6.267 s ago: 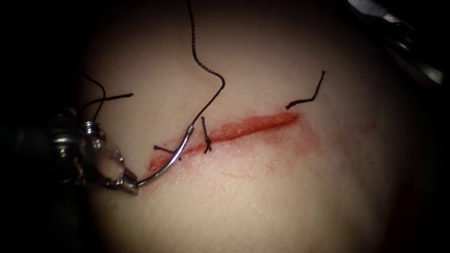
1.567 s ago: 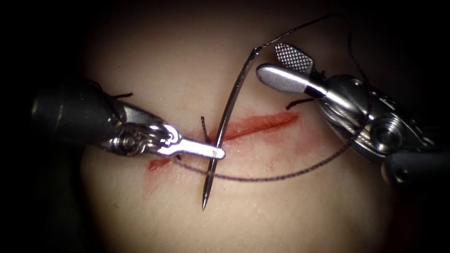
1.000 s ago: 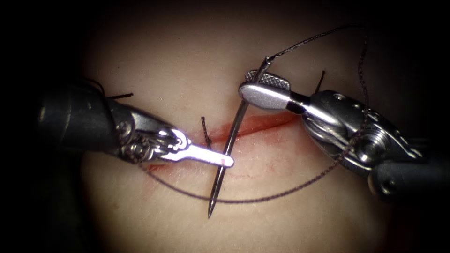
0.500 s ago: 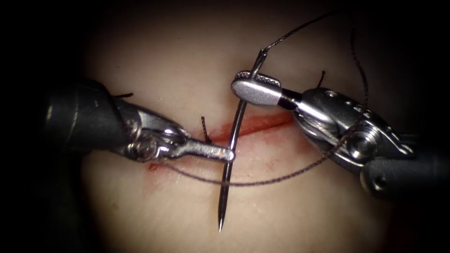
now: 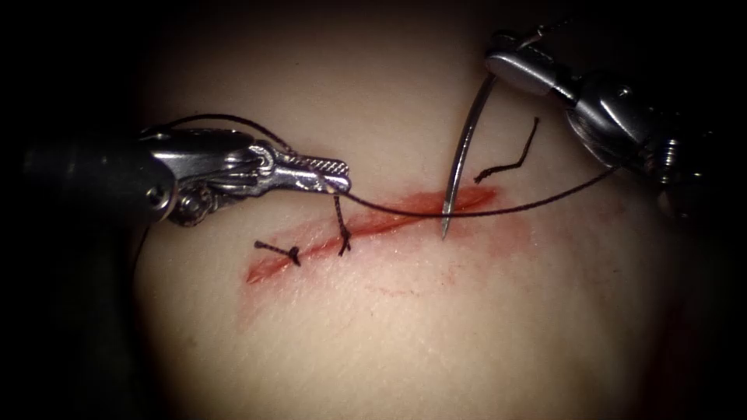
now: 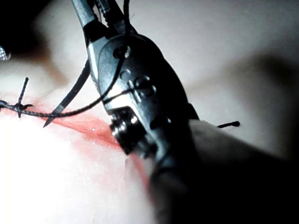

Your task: Wound Closure

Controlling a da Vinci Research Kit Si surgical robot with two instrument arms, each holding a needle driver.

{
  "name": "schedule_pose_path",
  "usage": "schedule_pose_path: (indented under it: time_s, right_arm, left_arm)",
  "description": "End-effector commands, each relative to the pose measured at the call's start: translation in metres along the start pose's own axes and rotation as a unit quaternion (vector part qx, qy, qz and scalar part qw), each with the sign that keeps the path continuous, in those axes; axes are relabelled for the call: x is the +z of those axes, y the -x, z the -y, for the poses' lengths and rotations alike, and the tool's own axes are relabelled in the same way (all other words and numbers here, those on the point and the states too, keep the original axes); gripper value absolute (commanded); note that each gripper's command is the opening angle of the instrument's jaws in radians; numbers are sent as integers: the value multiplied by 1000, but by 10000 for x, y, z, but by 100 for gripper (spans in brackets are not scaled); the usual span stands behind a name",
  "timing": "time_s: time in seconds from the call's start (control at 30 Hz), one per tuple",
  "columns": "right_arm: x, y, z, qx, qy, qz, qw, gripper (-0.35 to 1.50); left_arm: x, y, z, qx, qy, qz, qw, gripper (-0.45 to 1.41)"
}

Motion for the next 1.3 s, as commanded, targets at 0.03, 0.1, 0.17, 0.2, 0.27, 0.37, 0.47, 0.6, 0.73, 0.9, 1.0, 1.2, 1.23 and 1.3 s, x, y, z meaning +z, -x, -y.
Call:
schedule_pose_path:
  time_s: [0.03,0.1,0.17,0.2,0.27,0.37,0.47,0.6,0.73,0.9,1.0,1.2,1.23,1.3]
  right_arm:
    - [14,4,-2,-26,18,1,999,-35]
    - [17,-1,-3,-65,21,0,998,-35]
    - [17,-3,-3,-85,22,-2,996,-35]
    - [17,-4,-3,-90,23,-5,996,-35]
    - [17,-3,-3,-105,25,-12,994,-35]
    - [20,-2,1,-187,34,-24,981,-35]
    - [21,-4,7,-187,33,-24,982,-35]
    - [24,-5,14,-198,39,-22,979,-35]
    - [27,-6,20,-199,39,-22,979,-35]
    - [29,-10,31,-198,40,-23,979,-35]
    - [32,-9,34,-199,40,-25,979,-35]
    - [34,-8,42,-199,20,-34,979,-35]
    - [34,-8,42,-202,20,-34,979,-35]
    - [34,-6,44,-203,17,-35,978,-35]
  left_arm:
    - [18,4,9,97,-21,9,995,21]
    - [35,1,12,182,-35,30,982,-41]
    - [39,5,9,216,-50,61,973,-45]
    - [40,7,8,216,-59,76,972,-45]
    - [43,13,7,215,-87,115,966,-45]
    - [53,22,6,209,-153,162,952,-45]
    - [59,25,2,202,-178,167,949,-45]
    - [65,33,-7,178,-205,150,951,-45]
    - [72,47,-13,177,-227,160,944,-45]
    - [75,87,-23,183,-315,182,913,-45]
    - [79,94,-22,175,-359,190,897,-45]
    - [83,103,-13,158,-398,172,887,-45]
    - [84,103,-13,155,-402,169,887,-45]
    - [87,103,-15,163,-405,167,884,-45]
